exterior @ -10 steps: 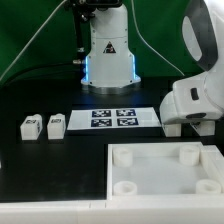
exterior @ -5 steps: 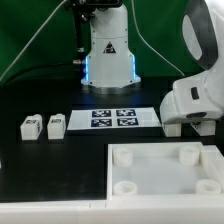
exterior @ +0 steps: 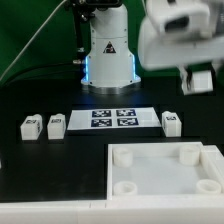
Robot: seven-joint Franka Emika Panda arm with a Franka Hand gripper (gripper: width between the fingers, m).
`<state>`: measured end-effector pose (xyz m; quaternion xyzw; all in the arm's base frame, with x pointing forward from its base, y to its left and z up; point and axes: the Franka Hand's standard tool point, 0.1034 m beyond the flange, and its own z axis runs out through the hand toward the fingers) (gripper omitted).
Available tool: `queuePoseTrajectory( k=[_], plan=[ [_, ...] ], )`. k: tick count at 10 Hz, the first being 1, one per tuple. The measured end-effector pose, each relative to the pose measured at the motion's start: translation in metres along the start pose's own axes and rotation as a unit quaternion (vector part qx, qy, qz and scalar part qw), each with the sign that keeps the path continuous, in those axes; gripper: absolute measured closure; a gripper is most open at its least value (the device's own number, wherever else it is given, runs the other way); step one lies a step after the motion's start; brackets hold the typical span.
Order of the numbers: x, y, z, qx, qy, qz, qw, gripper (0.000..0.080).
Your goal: Assemble one leg
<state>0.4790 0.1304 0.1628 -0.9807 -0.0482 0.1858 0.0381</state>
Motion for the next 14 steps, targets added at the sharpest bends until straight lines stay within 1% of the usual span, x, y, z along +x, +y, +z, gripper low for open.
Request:
queuePoseTrajectory(
  k=[1, 2, 3, 4, 5, 6, 7, 8, 9, 10, 11, 12, 14],
  plan=[
    [0.003, 0.001, -0.016, -0.003, 0.065, 0.002, 0.998, 0.0508],
    [0.005, 0.001, -0.014, -0.006, 0.129, 0.001, 0.992, 0.0508],
    [0.003, 0.003, -0.011, -0.008, 0.169, 0.000, 0.986, 0.0508],
    [0.005, 0.003, -0.013, -0.008, 0.201, -0.001, 0.980, 0.0508],
    [0.018, 0.006, -0.021, -0.009, 0.266, -0.017, 0.964, 0.0508],
    [0.040, 0.021, -0.036, -0.014, 0.319, -0.039, 0.947, 0.0508],
    [0.061, 0.033, -0.048, -0.016, 0.357, -0.048, 0.933, 0.0508],
    [0.082, 0.032, -0.059, -0.013, 0.420, -0.045, 0.906, 0.0508],
    [0.090, 0.028, -0.057, -0.014, 0.474, -0.049, 0.879, 0.0508],
    [0.085, 0.034, -0.052, -0.019, 0.507, -0.047, 0.861, 0.0508],
    [0.082, 0.035, -0.041, -0.019, 0.488, -0.047, 0.871, 0.0508],
    [0.083, 0.034, -0.045, -0.019, 0.491, -0.047, 0.869, 0.0508],
    [0.083, 0.035, -0.044, -0.019, 0.491, -0.047, 0.869, 0.0508]
  ],
)
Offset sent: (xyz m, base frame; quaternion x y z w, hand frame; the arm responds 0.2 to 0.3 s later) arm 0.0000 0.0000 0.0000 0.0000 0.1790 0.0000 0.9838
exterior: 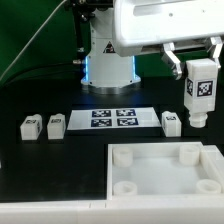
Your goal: Assemble one leg
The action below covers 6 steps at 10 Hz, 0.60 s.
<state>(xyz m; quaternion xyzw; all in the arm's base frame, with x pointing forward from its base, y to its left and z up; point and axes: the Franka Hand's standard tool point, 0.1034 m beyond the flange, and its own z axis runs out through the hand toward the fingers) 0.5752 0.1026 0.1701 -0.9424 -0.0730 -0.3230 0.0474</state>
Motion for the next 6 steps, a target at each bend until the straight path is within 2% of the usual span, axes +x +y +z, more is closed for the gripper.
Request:
queuePoseTrajectory(
  k=[2, 4, 5, 6],
  plan=[
    [0.000, 0.004, 0.008, 0.000, -0.003, 0.002, 1.000, 0.0508],
    [0.024, 0.003, 0.029, 0.004, 0.013, 0.010, 1.000, 0.0508],
    [0.028, 0.005, 0.041, 0.006, 0.014, 0.015, 1.000, 0.0508],
    [0.025, 0.005, 0.050, 0.007, 0.011, 0.019, 1.000, 0.0508]
  ],
)
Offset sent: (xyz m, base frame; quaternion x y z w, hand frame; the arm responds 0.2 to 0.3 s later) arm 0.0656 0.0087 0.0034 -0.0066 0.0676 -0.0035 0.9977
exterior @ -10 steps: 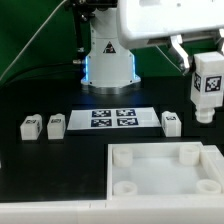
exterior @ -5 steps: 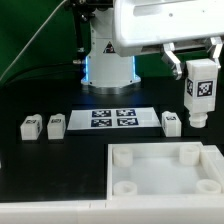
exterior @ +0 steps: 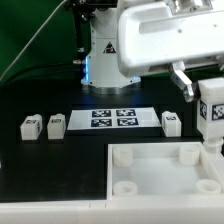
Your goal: Assemble one leg
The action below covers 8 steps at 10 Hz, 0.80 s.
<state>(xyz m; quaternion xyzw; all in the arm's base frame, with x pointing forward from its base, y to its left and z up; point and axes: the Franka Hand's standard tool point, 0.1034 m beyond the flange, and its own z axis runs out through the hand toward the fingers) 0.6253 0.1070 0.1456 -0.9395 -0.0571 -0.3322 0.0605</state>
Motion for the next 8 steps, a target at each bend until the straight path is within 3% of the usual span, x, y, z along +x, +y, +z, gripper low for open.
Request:
queuePoseTrajectory(
  k=[1, 4, 8],
  plan=[
    [-0.011, 0.001, 0.012, 0.001, -0.008, 0.004, 1.000, 0.0508],
    [-0.032, -0.001, 0.026, 0.003, -0.027, 0.010, 1.000, 0.0508],
    [-0.042, -0.001, 0.033, 0.003, -0.035, 0.015, 0.999, 0.0508]
  ],
)
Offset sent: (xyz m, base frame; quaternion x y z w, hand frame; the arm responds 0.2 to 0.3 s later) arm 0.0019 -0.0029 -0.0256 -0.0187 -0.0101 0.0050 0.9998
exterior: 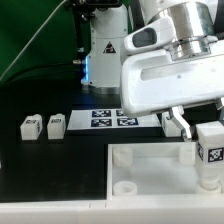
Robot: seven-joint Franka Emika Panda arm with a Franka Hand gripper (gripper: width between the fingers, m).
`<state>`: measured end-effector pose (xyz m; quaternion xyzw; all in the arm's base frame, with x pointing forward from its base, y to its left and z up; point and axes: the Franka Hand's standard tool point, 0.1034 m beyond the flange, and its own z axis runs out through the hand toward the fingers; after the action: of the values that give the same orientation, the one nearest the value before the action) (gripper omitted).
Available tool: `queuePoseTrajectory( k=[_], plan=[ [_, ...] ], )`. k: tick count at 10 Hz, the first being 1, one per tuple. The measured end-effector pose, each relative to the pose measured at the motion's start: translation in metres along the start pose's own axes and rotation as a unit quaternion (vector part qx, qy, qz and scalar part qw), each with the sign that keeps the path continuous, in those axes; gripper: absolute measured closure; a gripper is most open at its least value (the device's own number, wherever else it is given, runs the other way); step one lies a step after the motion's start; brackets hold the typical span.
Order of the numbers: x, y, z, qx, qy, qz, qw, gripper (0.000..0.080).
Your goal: Assemble one leg
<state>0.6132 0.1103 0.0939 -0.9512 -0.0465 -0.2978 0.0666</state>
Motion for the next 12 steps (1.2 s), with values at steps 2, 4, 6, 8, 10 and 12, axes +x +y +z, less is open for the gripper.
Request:
queuePoseTrajectory(
  k=[2, 4, 6, 8, 10, 12],
  plan=[
    [-0.009, 0.002, 0.006, -0.001, -0.006, 0.002, 1.000, 0.0508],
    [-0.013, 0.000, 0.009, -0.004, -0.003, 0.010, 1.000, 0.0508],
    [-0.015, -0.002, 0.009, -0.027, 0.005, 0.035, 0.999, 0.0508],
    [-0.019, 0.000, 0.011, -0.039, -0.014, 0.028, 0.999, 0.0451],
    [-0.020, 0.001, 0.011, -0.039, -0.015, 0.029, 0.999, 0.0315],
    [-0.021, 0.001, 0.011, -0.040, -0.015, 0.029, 0.999, 0.0161]
  ],
)
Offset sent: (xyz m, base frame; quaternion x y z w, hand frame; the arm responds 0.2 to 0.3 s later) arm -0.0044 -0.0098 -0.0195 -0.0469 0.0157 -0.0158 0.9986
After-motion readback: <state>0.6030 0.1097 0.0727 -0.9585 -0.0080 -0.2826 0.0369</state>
